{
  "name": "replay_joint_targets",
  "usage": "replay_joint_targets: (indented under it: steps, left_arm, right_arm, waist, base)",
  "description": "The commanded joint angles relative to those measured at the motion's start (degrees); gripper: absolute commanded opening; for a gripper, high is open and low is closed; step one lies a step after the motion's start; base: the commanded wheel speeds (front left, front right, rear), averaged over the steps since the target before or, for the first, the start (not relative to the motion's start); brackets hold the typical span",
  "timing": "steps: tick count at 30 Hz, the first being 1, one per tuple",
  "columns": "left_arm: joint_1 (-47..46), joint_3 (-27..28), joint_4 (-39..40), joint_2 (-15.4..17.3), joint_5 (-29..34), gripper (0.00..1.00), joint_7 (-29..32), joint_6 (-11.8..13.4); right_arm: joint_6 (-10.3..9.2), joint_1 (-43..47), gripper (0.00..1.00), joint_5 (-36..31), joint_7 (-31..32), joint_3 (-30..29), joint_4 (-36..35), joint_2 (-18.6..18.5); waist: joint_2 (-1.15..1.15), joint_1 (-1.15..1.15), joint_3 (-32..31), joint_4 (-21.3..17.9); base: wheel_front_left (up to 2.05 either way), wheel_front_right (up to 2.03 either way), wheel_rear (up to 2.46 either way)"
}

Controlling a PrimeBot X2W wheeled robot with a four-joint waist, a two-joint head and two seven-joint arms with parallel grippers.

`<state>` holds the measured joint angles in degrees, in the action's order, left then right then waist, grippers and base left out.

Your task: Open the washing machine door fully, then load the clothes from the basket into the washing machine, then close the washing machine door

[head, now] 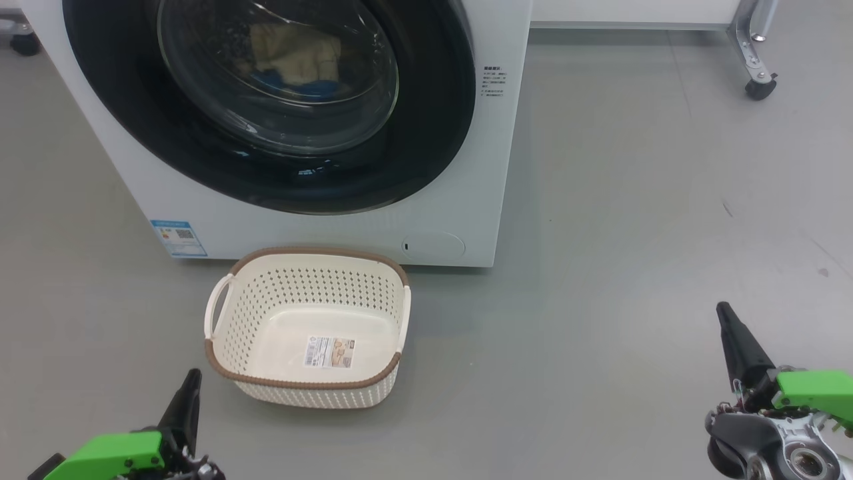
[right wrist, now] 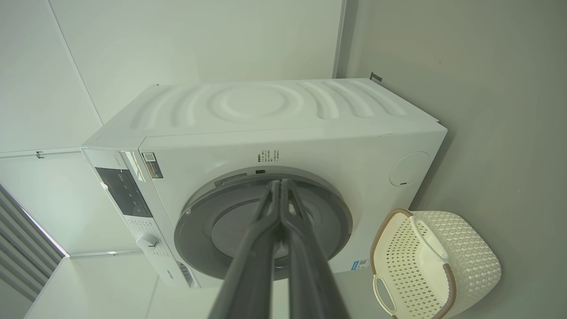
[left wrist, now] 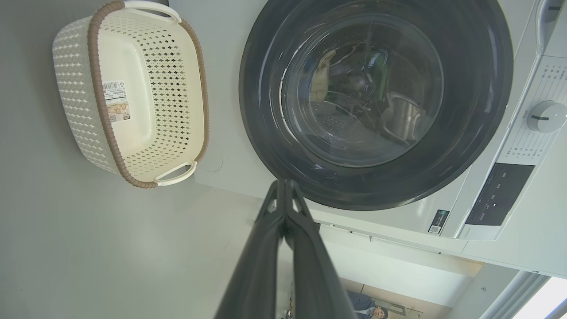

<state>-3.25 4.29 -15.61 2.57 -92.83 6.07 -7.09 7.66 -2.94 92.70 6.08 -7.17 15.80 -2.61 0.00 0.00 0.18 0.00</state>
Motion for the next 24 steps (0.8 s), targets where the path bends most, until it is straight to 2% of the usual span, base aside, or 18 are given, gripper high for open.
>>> replay_joint_targets:
  steps: [1, 24]
  left_arm:
    - [-2.93, 2.14, 1.57, 0.42, 0.59, 0.00, 0.34, -0.40]
    - [-2.94, 2.18, 1.57, 0.39, 0.63, 0.00, 0.38, -0.40]
  right_arm:
    - [-0.17, -3.23, 0.00, -0.36, 0.24, 0.85, -1.79, -0.45]
    - [-0.17, -3.24, 0.00, -0.43, 0.30, 0.77, -1.79, -0.40]
  waist:
    - [0.00, 0.00, 0.00, 0.00]
    - [0.00, 0.00, 0.00, 0.00]
  base:
    - [0.00, 0.00, 0.00]
    - [0.00, 0.00, 0.00]
